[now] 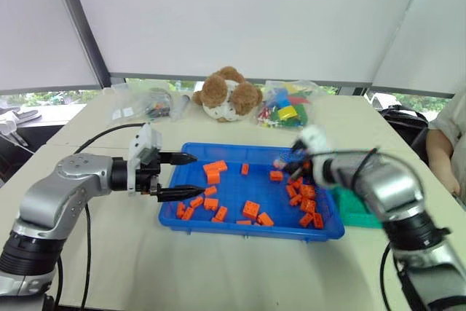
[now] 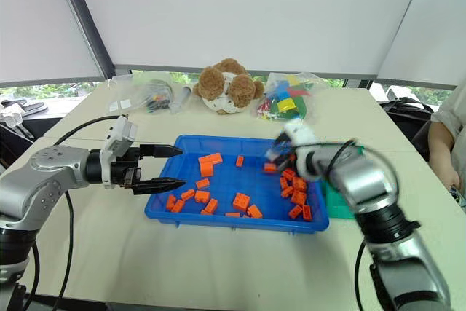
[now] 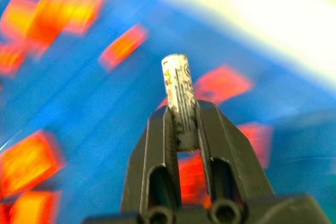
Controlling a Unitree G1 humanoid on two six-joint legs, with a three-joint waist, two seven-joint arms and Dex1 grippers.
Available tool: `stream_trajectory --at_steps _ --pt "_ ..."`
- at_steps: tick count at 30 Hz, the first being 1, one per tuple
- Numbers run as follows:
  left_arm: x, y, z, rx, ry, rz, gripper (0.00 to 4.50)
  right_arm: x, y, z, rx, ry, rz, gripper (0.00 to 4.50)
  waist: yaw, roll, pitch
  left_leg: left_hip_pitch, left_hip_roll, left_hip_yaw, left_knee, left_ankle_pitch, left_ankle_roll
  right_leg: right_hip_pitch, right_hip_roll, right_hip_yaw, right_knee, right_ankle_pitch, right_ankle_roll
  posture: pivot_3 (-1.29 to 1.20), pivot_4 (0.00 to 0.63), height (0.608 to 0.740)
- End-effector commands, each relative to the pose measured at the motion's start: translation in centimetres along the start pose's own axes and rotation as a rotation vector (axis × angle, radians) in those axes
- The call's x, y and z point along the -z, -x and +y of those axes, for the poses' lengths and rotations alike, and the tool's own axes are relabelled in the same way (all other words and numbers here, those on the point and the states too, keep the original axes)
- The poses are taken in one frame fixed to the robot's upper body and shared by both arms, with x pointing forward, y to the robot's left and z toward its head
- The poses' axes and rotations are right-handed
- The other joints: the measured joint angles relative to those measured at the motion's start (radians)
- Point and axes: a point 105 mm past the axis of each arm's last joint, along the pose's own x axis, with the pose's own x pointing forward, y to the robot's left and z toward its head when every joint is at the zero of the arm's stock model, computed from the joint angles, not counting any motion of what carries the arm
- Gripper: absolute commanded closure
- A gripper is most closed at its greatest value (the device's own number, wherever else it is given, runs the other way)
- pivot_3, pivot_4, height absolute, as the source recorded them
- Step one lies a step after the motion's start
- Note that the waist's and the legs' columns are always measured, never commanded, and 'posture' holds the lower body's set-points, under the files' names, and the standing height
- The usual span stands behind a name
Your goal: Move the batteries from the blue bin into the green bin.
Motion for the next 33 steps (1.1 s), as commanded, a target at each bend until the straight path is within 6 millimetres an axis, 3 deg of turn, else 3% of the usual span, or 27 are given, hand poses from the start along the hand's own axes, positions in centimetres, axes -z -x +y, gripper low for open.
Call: stream_trajectory --at_steps 1,6,12,13,16,20,22,27,33 --pt "-1.0 0.2 -0.1 0.005 -0.041 -0.025 0.0 -0.6 3.7 -4.7 0.176 -0.031 -0.028 4.45 0.0 0.0 0.0 0.0 0.0 0.0 0.0 0.0 0.0 0.0 0.0 0.0 0.0 0.0 0.0 0.0 0.15 0.727" --pt "-0.9 0.1 -0.1 0.012 -0.034 -0.03 0.0 2.8 6.2 -7.2 0.262 -0.032 0.072 4.45 -0.008 0.0 0.0 0.0 0.0 0.0 -0.001 0.0 0.001 0.0 0.0 0.0 -0.001 0.0 0.0 0.0 0.15 0.727" --pt "-1.0 -0.2 0.1 0.025 -0.029 -0.036 0.0 6.9 6.2 -7.6 0.248 -0.087 0.149 4.45 -0.009 0.0 0.0 0.0 0.0 0.0 0.0 0.0 0.001 0.0 0.0 0.0 0.0 0.0 0.0 0.0 0.15 0.727" --pt "-1.0 -0.2 0.1 0.029 -0.03 -0.036 0.0 7.3 6.2 -7.6 0.243 -0.1 0.151 3.4 -0.008 0.0 0.0 0.0 0.0 0.0 0.0 0.0 0.001 0.0 0.0 0.001 0.0 0.0 0.0 0.0 0.15 0.727" --pt "-1.0 -0.3 0.1 0.037 -0.029 -0.035 0.0 7.8 6.2 -7.6 0.237 -0.112 0.152 2.01 -0.008 0.0 0.0 0.0 0.0 0.0 0.0 0.0 0.001 0.0 0.0 0.0 0.0 0.0 0.0 0.0 0.15 0.727" --pt "-1.2 -0.2 0.2 0.04 -0.029 -0.036 0.0 6.9 6.7 -7.6 0.231 -0.088 0.134 0.04 -0.008 0.0 0.0 0.0 0.0 0.0 0.0 0.0 0.0 0.0 0.0 0.0 0.0 0.0 0.0 0.0 0.15 0.727" --pt "-1.2 -0.2 0.3 0.041 -0.029 -0.035 0.0 5.5 7.1 -7.2 0.194 -0.041 0.091 0.04 -0.007 0.0 0.0 0.0 0.0 0.0 0.0 0.0 0.0 0.0 0.0 0.0 0.0 0.0 0.0 0.0 0.15 0.727" --pt "-1.2 -0.1 0.5 0.034 -0.032 -0.025 0.0 1.3 8.6 -3.1 -0.044 0.156 -0.038 0.04 -0.005 0.001 0.0 0.0 0.0 0.0 -0.001 0.0 0.001 0.0 0.0 0.0 0.0 0.0 0.0 0.0 0.15 0.727" --pt "-1.3 0.6 0.9 0.016 -0.041 -0.012 0.0 -0.8 10.7 0.9 -0.251 0.269 -0.088 0.04 -0.004 0.0 0.0 0.0 0.0 -0.001 0.0 -0.001 0.002 0.001 0.0 0.0 0.0 0.0 0.0 0.0 0.15 0.727"
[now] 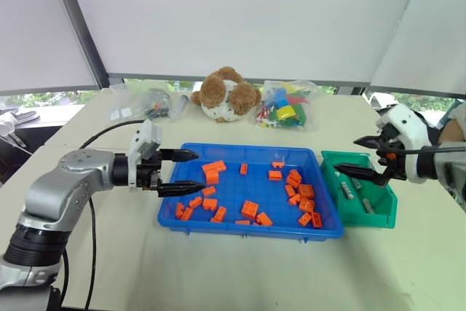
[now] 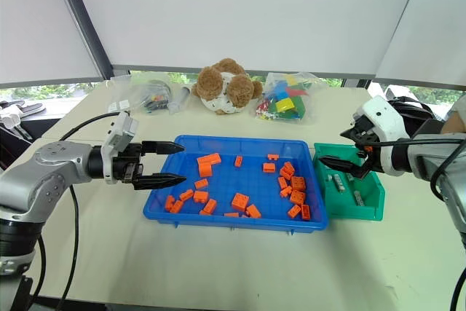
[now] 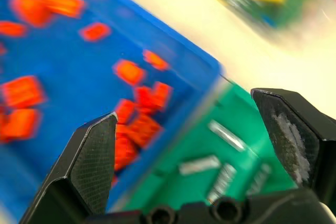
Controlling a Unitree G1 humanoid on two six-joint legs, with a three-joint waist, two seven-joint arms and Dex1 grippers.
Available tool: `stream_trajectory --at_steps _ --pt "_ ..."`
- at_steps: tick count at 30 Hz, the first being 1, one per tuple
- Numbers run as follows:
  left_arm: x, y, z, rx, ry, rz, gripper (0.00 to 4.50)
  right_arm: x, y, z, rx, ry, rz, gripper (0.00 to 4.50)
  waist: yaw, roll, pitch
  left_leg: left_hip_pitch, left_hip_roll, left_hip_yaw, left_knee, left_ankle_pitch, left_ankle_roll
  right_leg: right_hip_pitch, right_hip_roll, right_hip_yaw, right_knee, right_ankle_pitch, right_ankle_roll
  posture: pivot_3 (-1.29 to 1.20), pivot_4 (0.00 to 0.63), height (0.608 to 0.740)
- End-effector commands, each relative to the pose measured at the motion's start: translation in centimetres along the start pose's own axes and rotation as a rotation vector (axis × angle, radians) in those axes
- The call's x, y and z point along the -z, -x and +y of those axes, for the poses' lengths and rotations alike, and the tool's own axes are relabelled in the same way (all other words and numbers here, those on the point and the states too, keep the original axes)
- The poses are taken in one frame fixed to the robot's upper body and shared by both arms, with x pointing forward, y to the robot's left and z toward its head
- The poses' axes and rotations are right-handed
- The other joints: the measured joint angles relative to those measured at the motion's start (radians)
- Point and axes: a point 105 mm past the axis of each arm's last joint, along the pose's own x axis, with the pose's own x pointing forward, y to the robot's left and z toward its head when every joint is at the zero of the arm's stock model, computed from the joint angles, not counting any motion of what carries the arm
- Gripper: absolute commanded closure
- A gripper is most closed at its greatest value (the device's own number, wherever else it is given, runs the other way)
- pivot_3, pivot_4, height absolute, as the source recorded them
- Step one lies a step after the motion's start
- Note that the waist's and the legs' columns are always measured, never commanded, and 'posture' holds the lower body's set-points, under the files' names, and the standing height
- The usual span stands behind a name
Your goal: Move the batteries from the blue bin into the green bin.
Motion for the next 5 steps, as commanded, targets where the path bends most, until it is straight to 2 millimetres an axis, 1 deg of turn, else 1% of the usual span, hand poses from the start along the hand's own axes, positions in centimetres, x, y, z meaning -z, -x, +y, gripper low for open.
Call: stream_trajectory --at_steps 1,5 --pt "-1.1 0.6 0.1 -0.006 -0.057 -0.002 0.0 -2.2 1.2 2.1 -0.096 0.064 -0.058 0.04 0.001 0.0 0.0 0.0 0.0 0.0 0.0 0.0 0.0 0.0 0.0 0.0 0.0 0.0 0.0 0.0 0.15 0.727" --pt "-1.2 0.7 0.1 -0.008 -0.056 -0.004 0.0 -2.4 1.2 4.1 -0.17 0.073 -0.062 0.04 0.001 0.0 0.0 0.0 0.0 0.0 0.0 0.0 0.0 0.0 0.0 0.0 0.0 0.0 0.0 0.0 0.15 0.727"
